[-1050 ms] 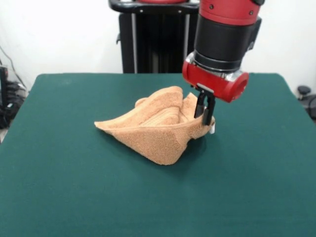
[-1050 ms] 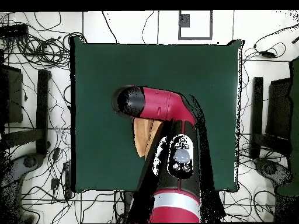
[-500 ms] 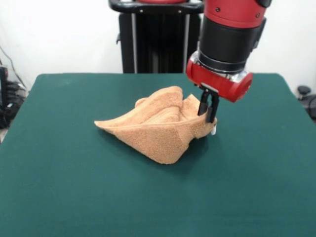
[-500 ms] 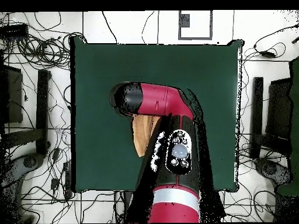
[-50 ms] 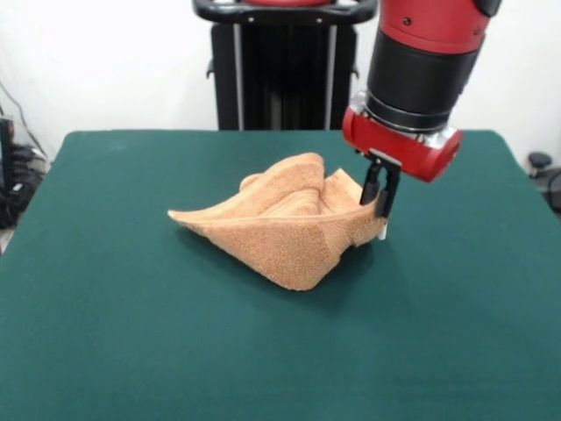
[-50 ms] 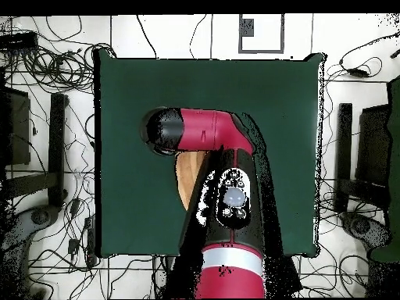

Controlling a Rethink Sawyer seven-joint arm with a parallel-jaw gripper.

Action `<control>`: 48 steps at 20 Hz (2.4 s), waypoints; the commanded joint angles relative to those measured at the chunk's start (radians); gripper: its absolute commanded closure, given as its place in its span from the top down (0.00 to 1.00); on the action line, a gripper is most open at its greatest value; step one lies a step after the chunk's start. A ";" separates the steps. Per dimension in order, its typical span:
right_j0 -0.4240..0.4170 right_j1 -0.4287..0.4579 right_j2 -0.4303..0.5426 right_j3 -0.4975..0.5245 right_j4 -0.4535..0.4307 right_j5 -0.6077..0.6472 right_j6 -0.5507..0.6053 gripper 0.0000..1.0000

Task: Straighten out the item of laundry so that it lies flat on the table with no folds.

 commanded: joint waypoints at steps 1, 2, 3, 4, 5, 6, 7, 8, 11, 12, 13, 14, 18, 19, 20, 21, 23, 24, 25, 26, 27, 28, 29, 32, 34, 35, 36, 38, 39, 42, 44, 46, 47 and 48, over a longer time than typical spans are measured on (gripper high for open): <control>0.011 0.018 0.151 -0.069 -0.048 0.134 -0.180 0.00; 0.007 0.010 0.158 -0.069 -0.050 0.154 -0.193 0.00; 0.003 0.001 0.165 -0.068 -0.051 0.174 -0.207 0.00; -0.006 -0.009 0.173 -0.067 -0.047 0.204 -0.216 0.00; -0.015 -0.021 0.181 -0.066 -0.038 0.238 -0.219 0.00; -0.028 -0.030 0.192 -0.071 -0.035 0.281 -0.240 0.00; -0.039 -0.041 0.202 -0.074 -0.035 0.319 -0.261 0.00; -0.050 -0.051 0.212 -0.076 -0.035 0.358 -0.282 0.00; -0.081 -0.069 0.253 -0.087 -0.052 0.454 -0.361 0.00; -0.086 -0.064 0.267 -0.094 -0.059 0.474 -0.374 0.00; -0.087 -0.054 0.279 -0.111 -0.063 0.507 -0.381 0.00; -0.088 -0.043 0.292 -0.132 -0.075 0.559 -0.393 0.00; -0.079 -0.007 0.328 -0.188 -0.138 0.704 -0.448 0.00; -0.076 -0.004 0.332 -0.182 -0.152 0.698 -0.453 0.00; -0.074 -0.001 0.341 -0.175 -0.170 0.695 -0.473 0.00; -0.074 -0.003 0.352 -0.160 -0.186 0.687 -0.491 0.00; -0.074 -0.019 0.372 -0.122 -0.208 0.665 -0.513 0.00; -0.075 -0.022 0.381 -0.116 -0.216 0.669 -0.516 0.00; -0.076 -0.020 0.388 -0.123 -0.222 0.689 -0.517 0.00; -0.076 -0.019 0.394 -0.123 -0.228 0.698 -0.515 0.00; -0.077 -0.018 0.398 -0.122 -0.236 0.693 -0.510 0.00; -0.078 -0.017 0.400 -0.117 -0.244 0.683 -0.506 0.00; -0.079 -0.017 0.402 -0.113 -0.251 0.673 -0.502 0.00; -0.079 -0.002 0.405 -0.111 -0.279 0.642 -0.502 0.00; -0.075 0.024 0.404 -0.127 -0.307 0.617 -0.497 0.00; -0.071 0.038 0.405 -0.135 -0.320 0.609 -0.494 0.00; -0.069 0.052 0.404 -0.139 -0.336 0.592 -0.493 0.00; -0.062 0.071 0.400 -0.126 -0.351 0.526 -0.455 0.00; -0.059 0.079 0.398 -0.118 -0.354 0.485 -0.420 0.00; -0.051 0.100 0.397 -0.110 -0.375 0.408 -0.373 0.00; -0.040 0.111 0.394 -0.101 -0.395 0.361 -0.353 0.00; -0.018 0.134 0.389 -0.113 -0.417 0.326 -0.331 0.00; -0.002 0.144 0.379 -0.123 -0.414 0.305 -0.278 0.00; 0.014 0.154 0.369 -0.134 -0.410 0.285 -0.225 0.00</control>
